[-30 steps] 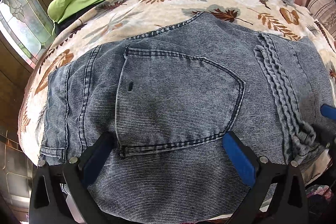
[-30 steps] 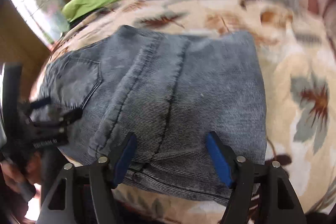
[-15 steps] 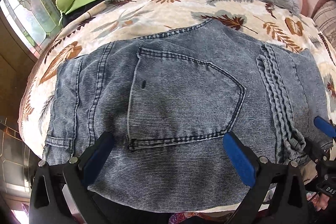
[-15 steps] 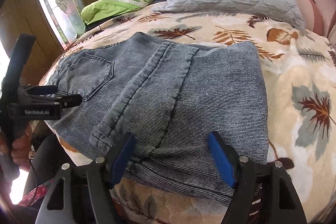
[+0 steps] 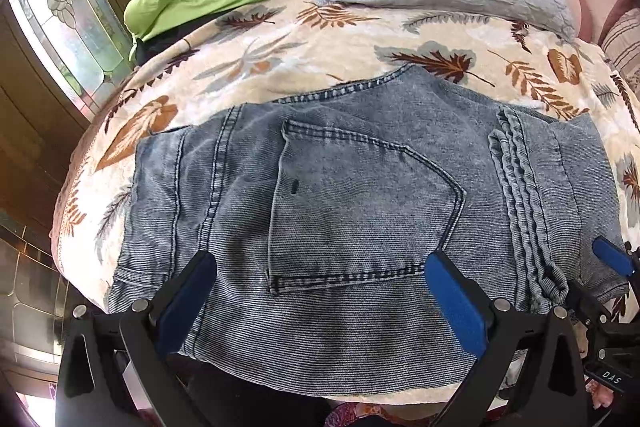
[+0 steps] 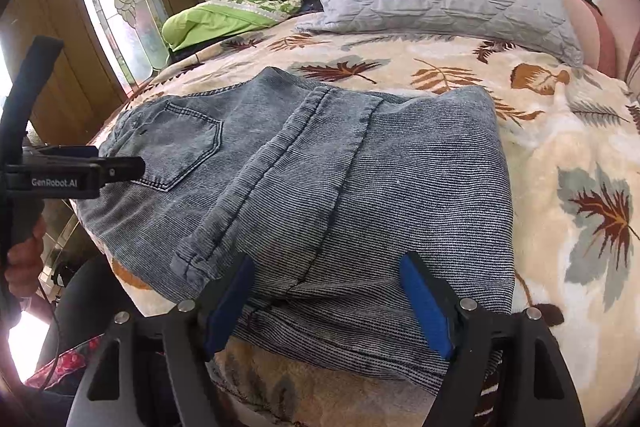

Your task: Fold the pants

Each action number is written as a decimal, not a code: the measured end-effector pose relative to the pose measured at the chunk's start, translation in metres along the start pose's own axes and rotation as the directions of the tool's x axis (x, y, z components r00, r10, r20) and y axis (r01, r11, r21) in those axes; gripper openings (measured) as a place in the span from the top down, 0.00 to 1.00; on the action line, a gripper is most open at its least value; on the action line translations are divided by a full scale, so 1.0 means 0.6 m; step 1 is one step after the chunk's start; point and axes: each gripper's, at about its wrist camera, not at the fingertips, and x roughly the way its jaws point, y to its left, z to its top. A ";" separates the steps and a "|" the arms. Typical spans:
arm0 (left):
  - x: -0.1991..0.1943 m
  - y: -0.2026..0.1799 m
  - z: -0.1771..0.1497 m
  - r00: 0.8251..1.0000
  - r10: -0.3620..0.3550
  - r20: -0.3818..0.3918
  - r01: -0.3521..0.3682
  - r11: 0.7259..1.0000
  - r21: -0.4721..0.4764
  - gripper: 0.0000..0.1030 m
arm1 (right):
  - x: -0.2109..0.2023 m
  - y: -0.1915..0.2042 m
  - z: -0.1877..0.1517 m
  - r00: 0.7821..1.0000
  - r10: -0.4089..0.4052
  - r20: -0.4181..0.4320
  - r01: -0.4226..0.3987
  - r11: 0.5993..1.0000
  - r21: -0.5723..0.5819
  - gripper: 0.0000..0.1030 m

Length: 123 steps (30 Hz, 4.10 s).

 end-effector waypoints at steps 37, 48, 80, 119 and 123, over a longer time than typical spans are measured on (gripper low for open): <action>0.013 0.222 -0.063 0.979 0.174 -0.103 -0.190 0.964 -0.187 0.00 | 0.000 0.003 -0.004 0.999 0.003 0.036 -0.002 0.999 -0.041 0.20; 0.006 0.284 -0.097 0.996 -0.026 -0.087 -0.003 0.950 -0.313 0.00 | -0.002 0.006 -0.008 0.999 -0.006 0.046 0.009 0.999 -0.053 0.20; 0.067 0.299 -0.062 0.902 -0.423 0.088 0.415 0.789 -0.453 0.61 | -0.006 0.003 -0.012 0.998 -0.011 0.055 0.014 0.998 -0.054 0.20; 0.101 0.305 -0.051 0.853 -0.506 0.123 0.502 0.735 -0.455 0.80 | 0.136 0.179 0.123 0.997 -0.016 -0.078 0.009 0.995 -0.096 0.33; 0.094 0.307 -0.048 0.847 -0.513 0.138 0.515 0.730 -0.450 0.80 | 0.135 0.177 0.118 0.998 -0.007 -0.070 0.000 0.995 -0.102 0.32</action>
